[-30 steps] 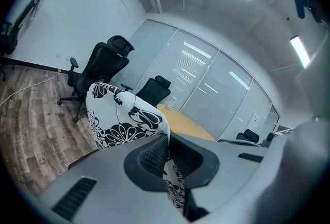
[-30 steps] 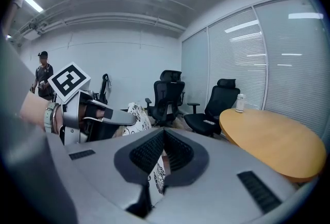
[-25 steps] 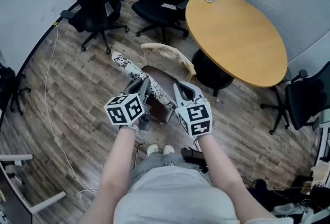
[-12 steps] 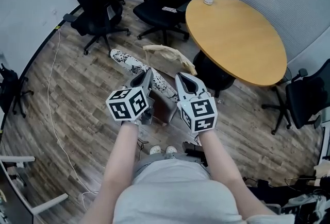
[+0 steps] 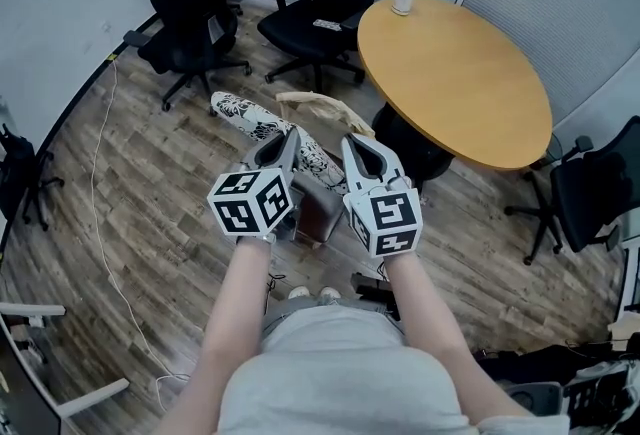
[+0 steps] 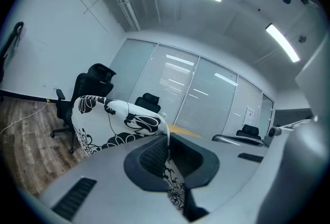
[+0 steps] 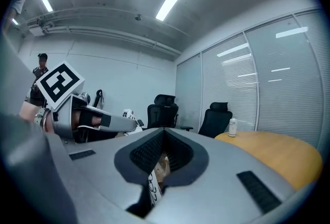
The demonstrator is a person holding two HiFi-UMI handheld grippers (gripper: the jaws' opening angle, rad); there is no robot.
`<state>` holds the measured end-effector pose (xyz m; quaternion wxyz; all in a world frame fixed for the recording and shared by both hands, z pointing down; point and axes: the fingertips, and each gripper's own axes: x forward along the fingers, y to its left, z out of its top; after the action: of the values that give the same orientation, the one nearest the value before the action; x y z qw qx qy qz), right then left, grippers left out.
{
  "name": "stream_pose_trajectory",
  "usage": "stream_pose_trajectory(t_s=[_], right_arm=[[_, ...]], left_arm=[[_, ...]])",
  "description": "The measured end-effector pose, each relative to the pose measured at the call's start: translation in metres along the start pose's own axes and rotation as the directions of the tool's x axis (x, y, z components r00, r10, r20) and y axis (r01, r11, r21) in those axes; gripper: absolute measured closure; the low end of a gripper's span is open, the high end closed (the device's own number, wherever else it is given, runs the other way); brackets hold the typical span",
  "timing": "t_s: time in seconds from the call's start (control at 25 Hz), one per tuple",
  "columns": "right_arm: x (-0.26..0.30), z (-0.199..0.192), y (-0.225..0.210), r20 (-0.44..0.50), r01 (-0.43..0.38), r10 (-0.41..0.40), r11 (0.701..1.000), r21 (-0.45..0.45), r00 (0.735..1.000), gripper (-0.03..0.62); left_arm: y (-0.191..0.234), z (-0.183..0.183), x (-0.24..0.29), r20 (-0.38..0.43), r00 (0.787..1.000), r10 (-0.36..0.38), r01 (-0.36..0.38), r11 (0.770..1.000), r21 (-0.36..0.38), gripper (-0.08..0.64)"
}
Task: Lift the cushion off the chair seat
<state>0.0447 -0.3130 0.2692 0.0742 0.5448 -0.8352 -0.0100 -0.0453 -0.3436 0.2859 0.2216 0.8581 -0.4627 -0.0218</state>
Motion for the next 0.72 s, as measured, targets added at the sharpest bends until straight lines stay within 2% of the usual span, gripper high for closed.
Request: stream_pose_trajectory(t_s=[0.44,0.72], right_arm=[[-0.003,0.004,-0.006,0.023,0.023,-0.023,1.000,0.005,0.999,0.569],[-0.007,0.009,-0.005,0.039,0.023,-0.023,1.000,0.004,0.999,0.569]], left_arm=[[-0.013,0.003,0.000,0.019,1.000,-0.014,0.012,0.997,0.078,0.551],[-0.019,0.007,-0.003,0.031,0.999,-0.027,0.024,0.995,0.100,0.551]])
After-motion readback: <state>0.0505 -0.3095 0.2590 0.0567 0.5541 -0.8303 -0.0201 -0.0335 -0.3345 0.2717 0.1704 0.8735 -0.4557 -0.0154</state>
